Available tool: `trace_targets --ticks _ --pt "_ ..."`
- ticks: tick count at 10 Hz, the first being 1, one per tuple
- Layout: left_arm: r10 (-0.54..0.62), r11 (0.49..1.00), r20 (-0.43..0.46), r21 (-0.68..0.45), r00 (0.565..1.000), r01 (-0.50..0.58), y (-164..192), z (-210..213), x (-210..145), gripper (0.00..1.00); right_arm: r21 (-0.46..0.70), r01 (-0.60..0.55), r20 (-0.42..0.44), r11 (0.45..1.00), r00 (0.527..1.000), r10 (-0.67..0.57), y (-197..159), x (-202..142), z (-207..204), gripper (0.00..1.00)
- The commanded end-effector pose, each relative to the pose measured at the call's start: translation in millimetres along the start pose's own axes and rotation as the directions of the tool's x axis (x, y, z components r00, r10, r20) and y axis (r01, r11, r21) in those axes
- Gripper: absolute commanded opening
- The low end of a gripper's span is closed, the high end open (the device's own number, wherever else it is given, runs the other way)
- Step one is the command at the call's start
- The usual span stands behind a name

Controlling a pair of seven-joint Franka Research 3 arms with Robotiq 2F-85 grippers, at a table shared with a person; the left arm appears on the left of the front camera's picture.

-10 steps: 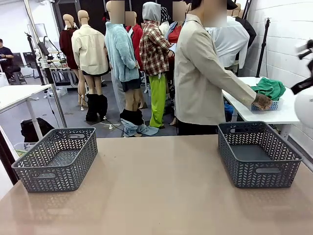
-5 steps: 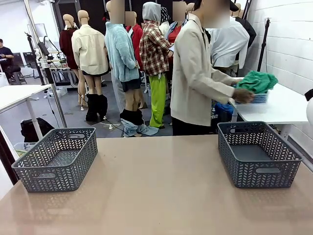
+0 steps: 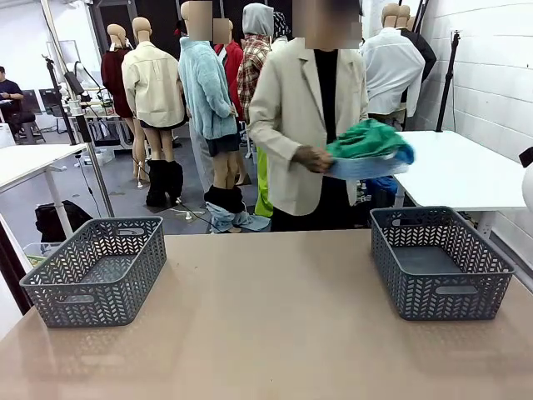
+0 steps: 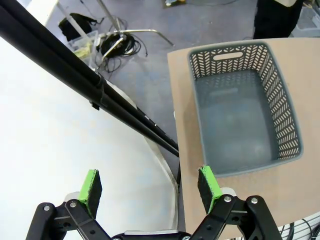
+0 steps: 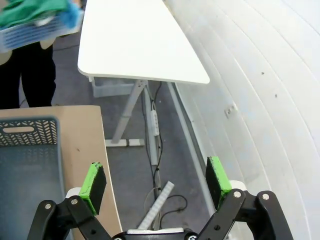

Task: Sort the tops and bottoms.
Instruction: Lift clothes from the center of the table with your left hand.

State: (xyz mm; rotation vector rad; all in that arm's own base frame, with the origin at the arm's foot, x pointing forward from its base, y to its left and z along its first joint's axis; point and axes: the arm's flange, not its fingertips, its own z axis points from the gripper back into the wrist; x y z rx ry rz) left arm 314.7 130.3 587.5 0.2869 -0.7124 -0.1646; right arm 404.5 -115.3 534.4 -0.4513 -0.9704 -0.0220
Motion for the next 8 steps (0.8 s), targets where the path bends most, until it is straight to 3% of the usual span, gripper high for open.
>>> trace_targets --ticks 1,8 --pt "0.013 1.000 0.004 0.022 1.000 -0.013 -0.7 -2.3 -0.9 1.00 0.001 -0.009 -0.010 1.000 1.000 0.009 0.8 -0.4 0.2 1.00" --pt "0.013 1.000 0.004 0.022 1.000 -0.013 -0.7 -2.3 -0.9 1.00 0.001 -0.009 -0.010 1.000 1.000 0.009 0.8 -0.4 0.2 1.00"
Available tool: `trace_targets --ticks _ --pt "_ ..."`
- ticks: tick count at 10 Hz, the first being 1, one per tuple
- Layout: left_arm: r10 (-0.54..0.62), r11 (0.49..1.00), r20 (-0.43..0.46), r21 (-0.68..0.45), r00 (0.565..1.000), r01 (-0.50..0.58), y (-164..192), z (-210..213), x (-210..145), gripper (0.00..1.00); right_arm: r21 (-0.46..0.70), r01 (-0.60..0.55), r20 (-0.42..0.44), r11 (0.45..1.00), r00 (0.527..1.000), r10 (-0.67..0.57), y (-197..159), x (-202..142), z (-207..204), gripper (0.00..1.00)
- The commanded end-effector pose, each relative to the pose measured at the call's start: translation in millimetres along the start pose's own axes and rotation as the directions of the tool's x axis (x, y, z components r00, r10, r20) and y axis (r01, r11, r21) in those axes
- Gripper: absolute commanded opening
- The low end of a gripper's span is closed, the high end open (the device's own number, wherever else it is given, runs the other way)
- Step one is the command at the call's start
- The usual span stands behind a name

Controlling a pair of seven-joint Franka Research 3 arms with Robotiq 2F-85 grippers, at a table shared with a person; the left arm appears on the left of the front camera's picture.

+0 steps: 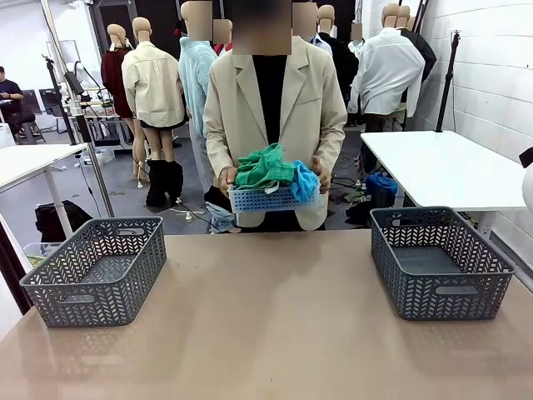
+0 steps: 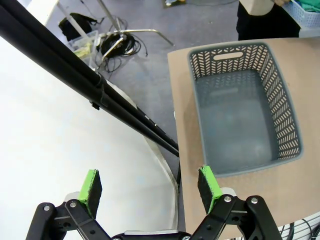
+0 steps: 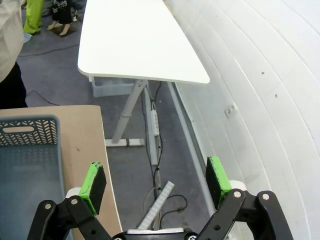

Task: Sort the tops and bottoms.
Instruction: Lift clothes from the center of the table with your left hand.

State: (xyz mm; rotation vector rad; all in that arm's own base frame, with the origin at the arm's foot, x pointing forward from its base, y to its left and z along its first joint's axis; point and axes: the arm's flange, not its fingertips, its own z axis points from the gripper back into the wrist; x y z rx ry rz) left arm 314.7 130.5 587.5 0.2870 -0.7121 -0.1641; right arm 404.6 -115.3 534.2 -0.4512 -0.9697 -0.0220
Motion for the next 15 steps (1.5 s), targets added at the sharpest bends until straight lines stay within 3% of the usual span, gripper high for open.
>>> trace_targets --ticks 1,15 --pt "0.012 1.000 0.005 0.022 1.000 -0.012 -0.9 -2.2 -0.8 1.00 0.001 -0.009 -0.009 1.000 1.000 0.009 0.8 -0.3 0.3 1.00" --pt "0.012 1.000 0.005 0.022 1.000 -0.012 -0.9 -2.2 -0.8 1.00 0.001 -0.009 -0.009 1.000 1.000 0.009 0.8 -0.3 0.3 1.00"
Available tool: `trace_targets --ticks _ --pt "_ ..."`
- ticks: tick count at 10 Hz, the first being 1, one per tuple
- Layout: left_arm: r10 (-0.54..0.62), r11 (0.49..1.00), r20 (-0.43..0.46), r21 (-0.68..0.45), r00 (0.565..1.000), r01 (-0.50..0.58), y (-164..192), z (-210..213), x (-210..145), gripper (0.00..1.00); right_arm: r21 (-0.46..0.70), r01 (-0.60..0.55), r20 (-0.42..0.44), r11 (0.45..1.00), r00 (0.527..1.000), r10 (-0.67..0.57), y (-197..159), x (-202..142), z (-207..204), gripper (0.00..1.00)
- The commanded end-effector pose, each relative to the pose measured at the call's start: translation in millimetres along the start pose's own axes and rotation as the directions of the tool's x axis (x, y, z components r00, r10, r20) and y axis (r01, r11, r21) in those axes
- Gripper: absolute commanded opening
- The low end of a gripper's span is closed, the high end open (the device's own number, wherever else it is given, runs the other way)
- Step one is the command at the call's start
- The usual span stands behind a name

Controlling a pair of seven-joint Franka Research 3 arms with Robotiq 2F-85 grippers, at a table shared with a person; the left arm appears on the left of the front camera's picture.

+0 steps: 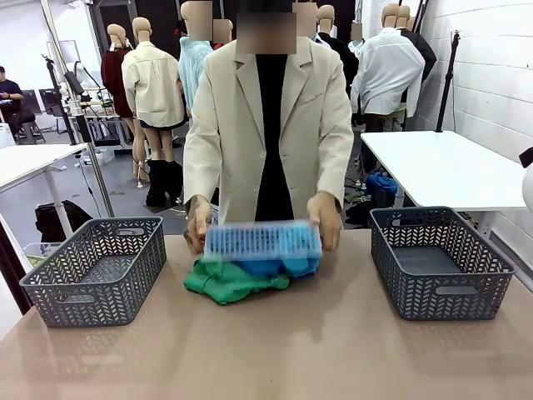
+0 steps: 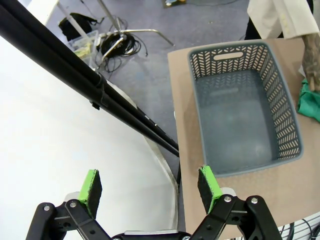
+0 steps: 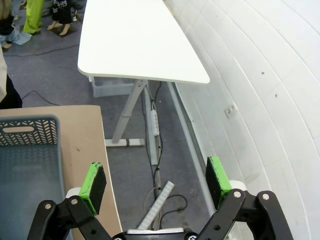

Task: Sort the tops and bottoms.
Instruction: Lift clothes from the center of the table with your left hand.

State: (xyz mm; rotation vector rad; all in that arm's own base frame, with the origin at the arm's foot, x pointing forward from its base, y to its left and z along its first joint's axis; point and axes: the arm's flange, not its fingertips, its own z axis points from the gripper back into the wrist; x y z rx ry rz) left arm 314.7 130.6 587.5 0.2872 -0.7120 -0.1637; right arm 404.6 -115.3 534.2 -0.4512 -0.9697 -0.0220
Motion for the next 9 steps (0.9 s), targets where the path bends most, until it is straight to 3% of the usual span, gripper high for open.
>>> trace_targets --ticks 1,9 --pt "0.012 1.000 0.005 0.022 1.000 -0.012 -1.0 -2.2 -0.7 1.00 0.001 -0.009 -0.009 1.000 1.000 0.009 0.8 -0.3 0.3 1.00" --pt "0.012 1.000 0.005 0.022 1.000 -0.012 -1.0 -2.2 -0.7 1.00 0.001 -0.009 -0.009 1.000 1.000 0.009 0.8 -0.3 0.3 1.00"
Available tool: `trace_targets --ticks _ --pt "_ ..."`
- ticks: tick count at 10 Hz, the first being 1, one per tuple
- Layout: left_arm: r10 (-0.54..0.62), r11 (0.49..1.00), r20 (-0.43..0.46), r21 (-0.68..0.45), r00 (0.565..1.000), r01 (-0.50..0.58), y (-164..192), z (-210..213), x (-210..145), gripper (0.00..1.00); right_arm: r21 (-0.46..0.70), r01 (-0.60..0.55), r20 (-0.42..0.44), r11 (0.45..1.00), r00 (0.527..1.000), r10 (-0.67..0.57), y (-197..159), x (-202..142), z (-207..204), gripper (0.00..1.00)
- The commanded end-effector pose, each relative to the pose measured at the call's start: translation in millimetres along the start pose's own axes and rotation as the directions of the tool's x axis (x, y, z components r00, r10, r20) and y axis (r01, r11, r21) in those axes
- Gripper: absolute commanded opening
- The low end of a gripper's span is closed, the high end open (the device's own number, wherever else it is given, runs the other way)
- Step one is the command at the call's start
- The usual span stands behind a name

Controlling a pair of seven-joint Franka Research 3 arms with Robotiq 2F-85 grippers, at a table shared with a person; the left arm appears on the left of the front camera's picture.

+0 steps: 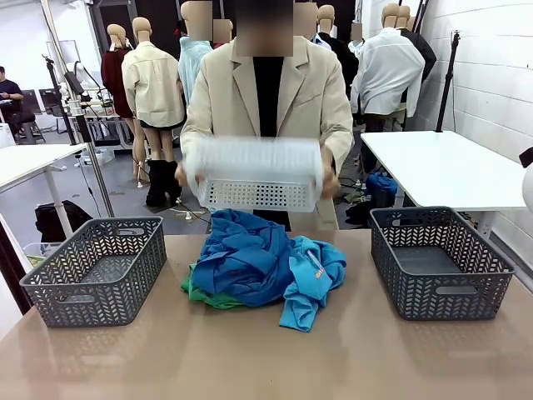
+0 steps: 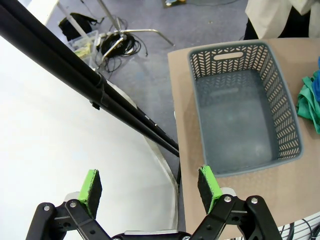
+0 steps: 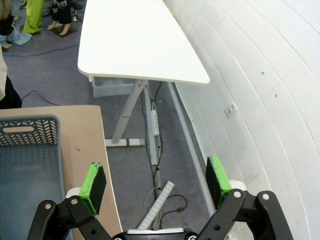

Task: Sort the tops and bottoms.
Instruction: Lift clothes from the center of the table with your left hand.

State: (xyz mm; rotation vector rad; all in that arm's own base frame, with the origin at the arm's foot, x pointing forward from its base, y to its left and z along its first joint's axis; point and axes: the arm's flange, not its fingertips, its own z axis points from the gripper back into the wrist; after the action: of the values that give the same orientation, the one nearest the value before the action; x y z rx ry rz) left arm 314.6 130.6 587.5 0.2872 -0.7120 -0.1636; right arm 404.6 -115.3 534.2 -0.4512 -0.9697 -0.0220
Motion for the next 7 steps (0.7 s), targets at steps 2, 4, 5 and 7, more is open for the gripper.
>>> trace_targets --ticks 2,4,5,7 --pt "0.012 1.000 0.005 0.022 1.000 -0.012 -1.0 -2.2 -0.7 1.00 0.001 -0.009 -0.009 1.000 1.000 0.009 0.8 -0.3 0.3 1.00" --pt "0.012 1.000 0.005 0.022 1.000 -0.012 -1.0 -2.2 -0.7 1.00 0.001 -0.009 -0.009 1.000 1.000 0.009 0.8 -0.3 0.3 1.00" --pt "0.012 1.000 0.005 0.022 1.000 -0.012 -1.0 -2.2 -0.7 1.00 0.001 -0.009 -0.009 1.000 1.000 0.009 0.8 -0.3 0.3 1.00" --pt "0.012 1.000 0.005 0.022 1.000 -0.012 -1.0 -2.2 -0.7 1.00 0.001 -0.009 -0.009 1.000 1.000 0.009 0.8 -0.3 0.3 1.00"
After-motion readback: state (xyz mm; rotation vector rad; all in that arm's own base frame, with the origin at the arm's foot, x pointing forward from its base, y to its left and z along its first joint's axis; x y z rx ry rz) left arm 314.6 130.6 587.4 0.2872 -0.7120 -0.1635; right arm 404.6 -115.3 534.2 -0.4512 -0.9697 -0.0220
